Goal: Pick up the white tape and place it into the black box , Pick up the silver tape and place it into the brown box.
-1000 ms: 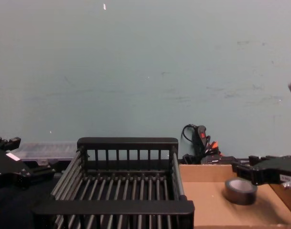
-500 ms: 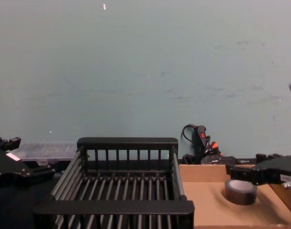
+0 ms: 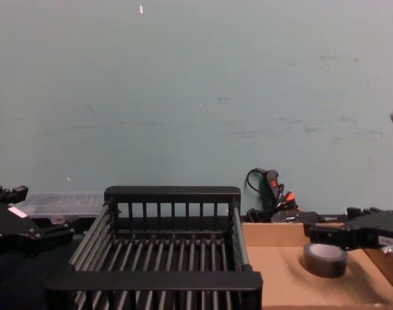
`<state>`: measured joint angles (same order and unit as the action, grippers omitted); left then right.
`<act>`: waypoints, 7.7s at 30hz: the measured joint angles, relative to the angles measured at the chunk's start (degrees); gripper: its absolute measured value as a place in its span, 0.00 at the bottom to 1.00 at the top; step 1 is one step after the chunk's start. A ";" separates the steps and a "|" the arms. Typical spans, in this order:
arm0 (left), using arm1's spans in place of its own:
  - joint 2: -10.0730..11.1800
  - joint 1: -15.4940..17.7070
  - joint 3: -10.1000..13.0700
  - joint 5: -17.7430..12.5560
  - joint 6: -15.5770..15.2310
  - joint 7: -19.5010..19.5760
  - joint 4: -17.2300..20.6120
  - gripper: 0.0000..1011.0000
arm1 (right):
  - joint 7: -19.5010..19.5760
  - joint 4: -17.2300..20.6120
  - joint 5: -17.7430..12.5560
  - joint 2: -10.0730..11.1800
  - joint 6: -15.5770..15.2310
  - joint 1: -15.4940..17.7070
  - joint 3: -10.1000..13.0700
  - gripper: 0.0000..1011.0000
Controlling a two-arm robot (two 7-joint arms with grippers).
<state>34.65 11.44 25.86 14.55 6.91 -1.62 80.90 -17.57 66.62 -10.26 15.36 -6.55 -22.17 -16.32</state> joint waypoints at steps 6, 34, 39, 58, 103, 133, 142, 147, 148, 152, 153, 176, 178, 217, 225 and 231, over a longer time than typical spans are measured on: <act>0.00 0.00 0.00 0.00 0.00 0.00 0.00 0.99 | -0.94 2.08 -0.53 0.58 0.10 1.16 0.56 0.99; 0.00 0.00 0.00 0.00 0.00 0.00 0.00 0.99 | -5.51 27.03 -7.62 9.67 -1.88 18.45 1.22 0.99; 0.00 0.00 0.00 0.00 0.00 0.00 0.00 0.99 | -5.85 29.80 -8.00 11.55 -2.19 21.26 0.30 0.99; 0.00 0.00 0.00 0.00 0.00 0.00 0.00 0.99 | -4.00 33.25 -4.16 14.30 -3.13 27.04 -4.23 0.99; 0.00 0.00 0.00 0.00 0.00 0.00 0.00 0.99 | -4.06 26.51 3.59 8.90 -0.63 26.15 -6.12 0.99; 0.00 0.00 0.00 0.00 0.00 0.00 0.00 0.99 | -4.22 26.00 3.82 8.45 -1.63 25.86 -6.18 0.99; 0.00 0.00 0.00 0.00 0.00 0.00 0.00 0.99 | -4.22 26.02 3.81 8.47 -1.58 25.86 -6.18 0.83; 0.00 0.00 0.00 0.00 0.00 0.00 0.00 0.99 | -4.22 26.04 3.80 8.47 -1.55 25.86 -6.18 0.70; 0.00 0.00 0.00 0.00 0.00 0.00 0.00 0.99 | -4.22 26.04 3.80 8.47 -1.55 25.86 -6.18 0.65; 0.00 0.00 0.00 0.00 0.00 0.00 0.00 0.99 | -4.22 26.04 3.79 8.48 -1.52 25.86 -6.18 0.51; 0.00 0.00 0.00 0.00 0.00 0.00 0.00 0.99 | -4.22 26.04 3.79 8.48 -1.52 25.86 -6.18 0.50; 0.00 -0.01 0.00 0.00 0.00 0.00 0.00 0.99 | -4.29 26.04 3.62 8.46 -1.45 25.88 -6.13 0.09; 0.00 0.00 0.00 0.00 0.00 0.00 0.00 0.99 | -4.41 26.04 3.39 8.44 -1.29 25.93 -6.04 0.09; 0.00 0.00 0.00 0.00 0.00 0.00 0.00 0.99 | -8.83 36.05 -2.99 13.57 5.93 23.98 -4.83 0.09; 0.00 0.00 0.00 0.00 0.00 0.00 0.00 0.99 | -7.19 33.93 -2.44 11.05 6.07 20.24 -5.86 0.09; 0.00 -0.01 0.00 0.00 0.00 0.00 0.00 0.99 | -5.86 30.67 -1.39 8.29 4.98 16.36 -6.91 0.09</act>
<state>34.65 11.43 25.86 14.55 6.91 -1.62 80.90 -23.42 97.29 -11.65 23.65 -1.57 -5.81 -23.23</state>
